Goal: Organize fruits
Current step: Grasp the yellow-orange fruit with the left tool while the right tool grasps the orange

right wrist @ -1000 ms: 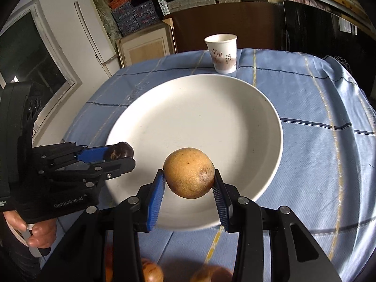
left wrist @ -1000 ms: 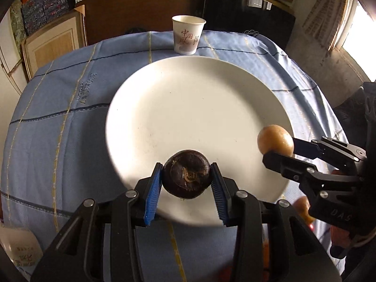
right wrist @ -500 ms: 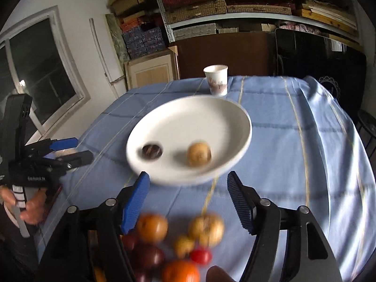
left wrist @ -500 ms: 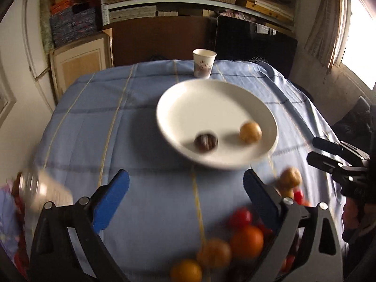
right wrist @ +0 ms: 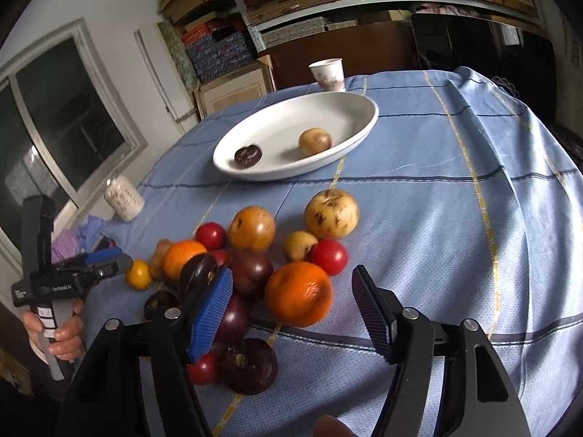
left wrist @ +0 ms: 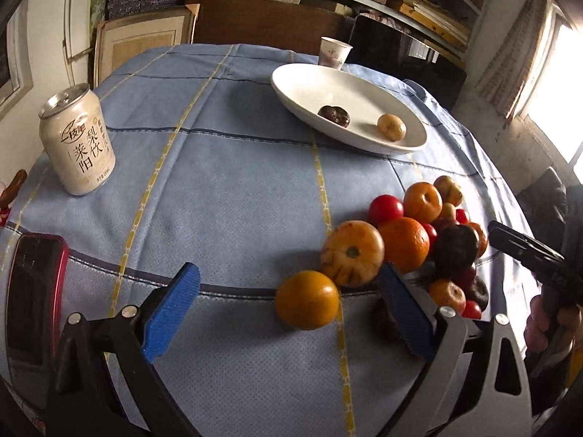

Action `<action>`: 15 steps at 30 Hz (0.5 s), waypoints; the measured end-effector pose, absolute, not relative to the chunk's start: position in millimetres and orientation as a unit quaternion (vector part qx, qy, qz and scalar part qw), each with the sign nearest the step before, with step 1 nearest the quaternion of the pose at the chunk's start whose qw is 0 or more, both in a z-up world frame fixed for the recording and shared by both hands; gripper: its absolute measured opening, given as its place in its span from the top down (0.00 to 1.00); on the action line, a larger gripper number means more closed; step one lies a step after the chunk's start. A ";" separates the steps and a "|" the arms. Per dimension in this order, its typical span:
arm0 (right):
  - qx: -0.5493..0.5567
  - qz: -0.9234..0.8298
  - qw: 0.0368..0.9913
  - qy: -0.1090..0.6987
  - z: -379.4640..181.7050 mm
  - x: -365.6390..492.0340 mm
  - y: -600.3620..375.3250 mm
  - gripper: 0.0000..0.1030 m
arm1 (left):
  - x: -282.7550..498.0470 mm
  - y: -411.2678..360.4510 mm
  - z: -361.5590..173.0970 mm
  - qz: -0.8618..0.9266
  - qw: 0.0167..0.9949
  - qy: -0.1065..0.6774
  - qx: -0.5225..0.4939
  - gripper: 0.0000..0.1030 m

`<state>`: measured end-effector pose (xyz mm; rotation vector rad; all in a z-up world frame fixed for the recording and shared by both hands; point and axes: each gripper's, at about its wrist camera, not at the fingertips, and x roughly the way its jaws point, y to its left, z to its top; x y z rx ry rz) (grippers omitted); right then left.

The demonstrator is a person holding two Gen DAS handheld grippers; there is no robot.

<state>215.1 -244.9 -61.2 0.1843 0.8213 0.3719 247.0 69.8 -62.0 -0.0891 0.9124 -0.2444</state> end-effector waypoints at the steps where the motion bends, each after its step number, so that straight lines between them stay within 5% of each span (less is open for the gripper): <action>1: 0.081 0.176 0.896 0.400 -62.8 213.6 -241.9 0.39 | 245.1 68.5 -61.4 -0.122 0.891 0.436 -0.038 0.07; 15: 0.057 0.158 0.895 0.412 -71.0 216.8 -235.6 0.51 | 241.9 56.2 -65.0 -0.134 0.888 0.439 -0.008 0.07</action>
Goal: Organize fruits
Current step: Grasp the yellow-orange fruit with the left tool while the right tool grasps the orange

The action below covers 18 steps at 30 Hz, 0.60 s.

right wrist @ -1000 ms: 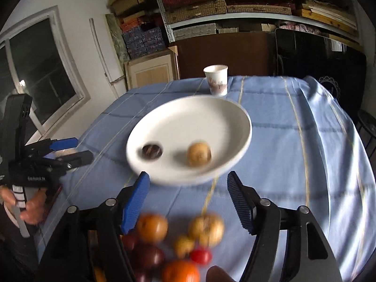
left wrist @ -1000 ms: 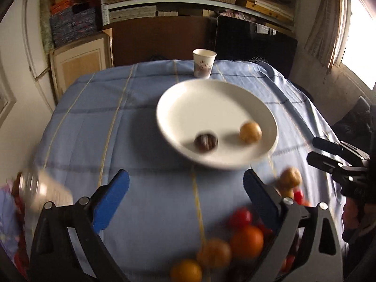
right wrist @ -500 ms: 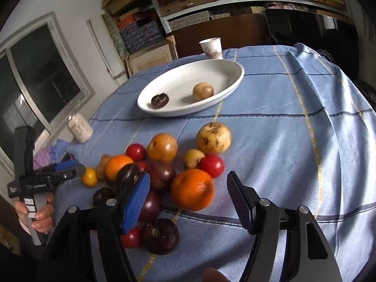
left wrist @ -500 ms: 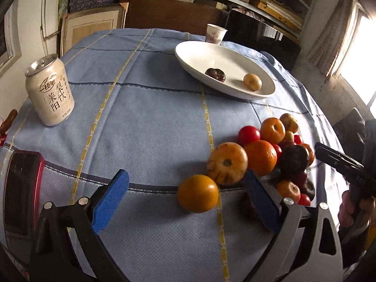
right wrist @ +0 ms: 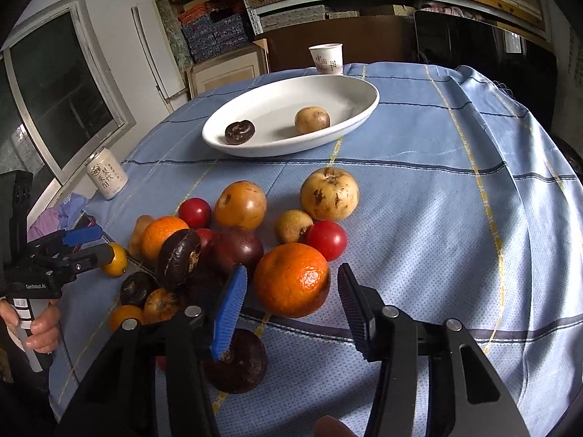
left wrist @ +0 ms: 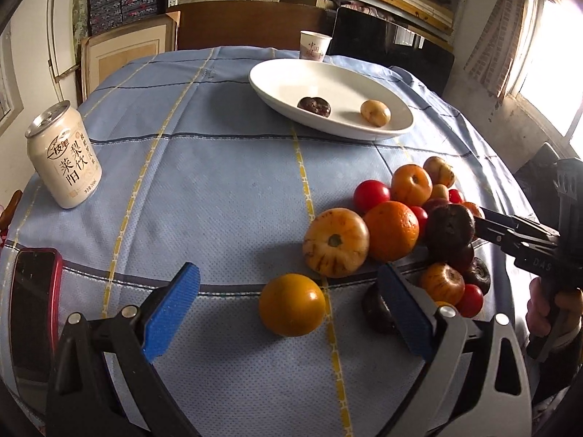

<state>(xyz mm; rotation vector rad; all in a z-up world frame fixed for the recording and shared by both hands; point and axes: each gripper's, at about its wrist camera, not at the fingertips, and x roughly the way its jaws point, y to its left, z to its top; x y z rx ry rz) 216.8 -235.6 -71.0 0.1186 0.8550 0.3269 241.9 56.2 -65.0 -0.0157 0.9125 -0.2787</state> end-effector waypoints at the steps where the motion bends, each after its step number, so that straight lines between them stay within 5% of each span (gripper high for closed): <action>1: 0.055 0.158 0.895 0.414 -71.9 217.2 -234.8 0.52 | 242.1 55.7 -65.5 -0.134 0.888 0.440 -0.006 0.07; 11: 0.080 0.154 0.895 0.411 -71.8 217.5 -242.3 0.56 | 242.6 53.0 -70.6 -0.133 0.886 0.445 0.006 0.07; 14: 0.087 0.149 0.899 0.401 -68.6 216.5 -246.2 0.56 | 243.3 53.5 -71.5 -0.142 0.883 0.448 0.004 0.23; 18: 0.090 0.149 0.902 0.394 -66.4 215.1 -246.6 0.56 | 246.0 55.9 -75.7 -0.141 0.878 0.458 0.000 0.29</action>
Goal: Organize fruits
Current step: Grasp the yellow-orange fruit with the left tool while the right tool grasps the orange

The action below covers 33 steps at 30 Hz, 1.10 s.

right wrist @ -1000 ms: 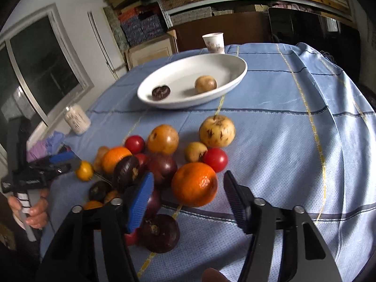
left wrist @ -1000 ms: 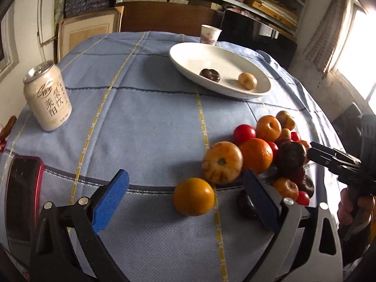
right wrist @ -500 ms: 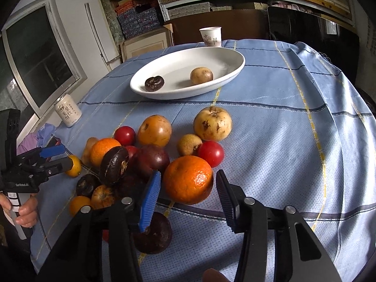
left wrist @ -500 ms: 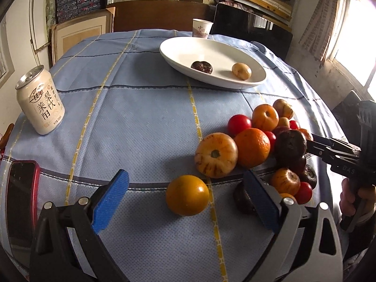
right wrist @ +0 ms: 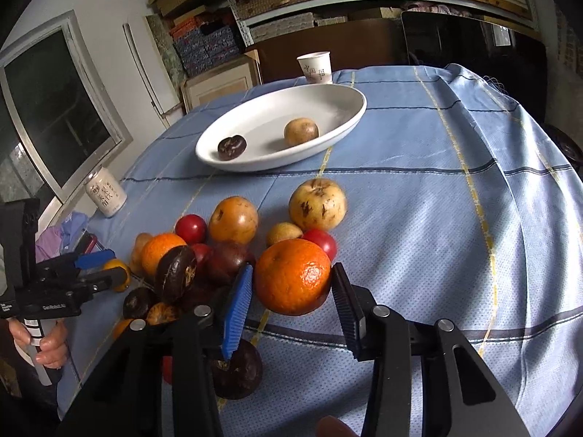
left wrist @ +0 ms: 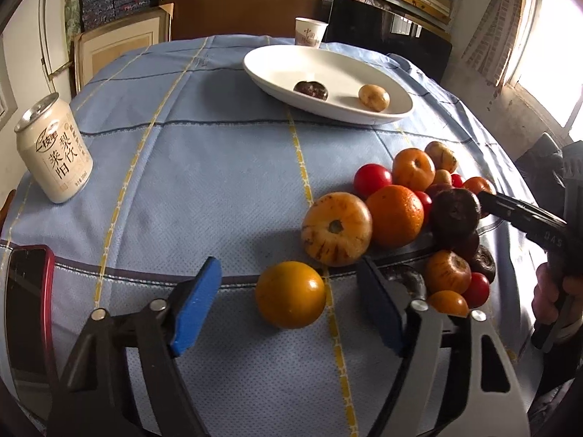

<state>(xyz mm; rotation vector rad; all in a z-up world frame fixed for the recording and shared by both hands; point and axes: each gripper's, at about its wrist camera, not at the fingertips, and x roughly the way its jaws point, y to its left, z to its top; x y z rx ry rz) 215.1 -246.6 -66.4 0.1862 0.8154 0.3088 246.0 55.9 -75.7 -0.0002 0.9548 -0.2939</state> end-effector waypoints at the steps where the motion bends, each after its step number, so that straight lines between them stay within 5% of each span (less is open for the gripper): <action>1: 0.090 0.149 0.903 0.393 -65.9 214.8 -246.8 0.56 | 246.0 56.8 -76.0 -0.140 0.878 0.458 -0.001 0.29; 8: 0.095 0.145 0.903 0.393 -65.7 216.1 -248.6 0.56 | 244.5 60.4 -79.6 -0.142 0.875 0.464 -0.004 0.30; 12: 0.096 0.146 0.903 0.393 -65.9 215.8 -248.5 0.56 | 244.5 58.9 -84.3 -0.142 0.870 0.472 0.001 0.44; 20: 0.097 0.145 0.903 0.393 -66.6 215.6 -249.2 0.56 | 242.6 56.2 -85.7 -0.134 0.874 0.467 0.017 0.49; 26: 0.105 0.143 0.903 0.392 -66.7 214.2 -251.3 0.56 | 238.8 50.4 -84.7 -0.148 0.873 0.464 0.025 0.63; 33: 0.108 0.135 0.908 0.382 -63.4 211.0 -254.2 0.56 | 236.7 46.2 -83.7 -0.138 0.877 0.459 0.037 0.63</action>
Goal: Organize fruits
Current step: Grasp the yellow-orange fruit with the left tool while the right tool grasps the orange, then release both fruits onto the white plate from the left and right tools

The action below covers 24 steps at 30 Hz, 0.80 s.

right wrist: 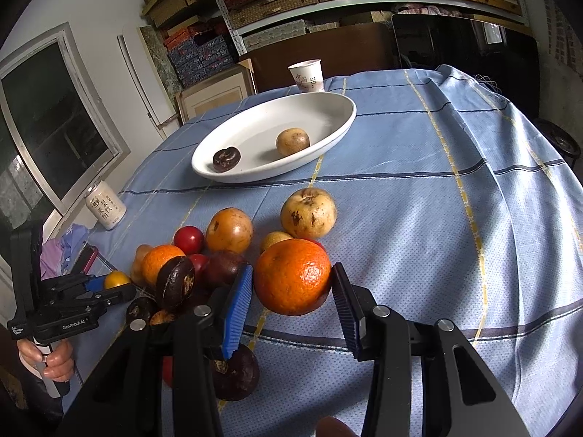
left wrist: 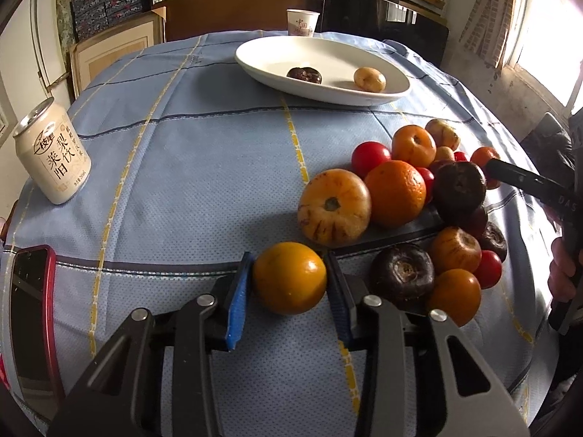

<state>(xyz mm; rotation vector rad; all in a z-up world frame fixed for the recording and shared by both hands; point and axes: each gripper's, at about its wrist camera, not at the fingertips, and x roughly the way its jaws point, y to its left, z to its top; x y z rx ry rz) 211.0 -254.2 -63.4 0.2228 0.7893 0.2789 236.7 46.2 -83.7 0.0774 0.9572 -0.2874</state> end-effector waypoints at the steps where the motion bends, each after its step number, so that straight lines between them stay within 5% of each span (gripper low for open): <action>1: 0.111 0.134 0.908 0.381 -63.1 210.7 -255.5 0.56 | 236.6 45.8 -83.6 -0.133 0.878 0.458 0.039 0.63; 24: 0.102 0.167 0.912 0.359 -10.6 270.5 -263.9 0.57 | 273.8 24.9 -18.6 -0.063 0.907 0.395 0.128 0.63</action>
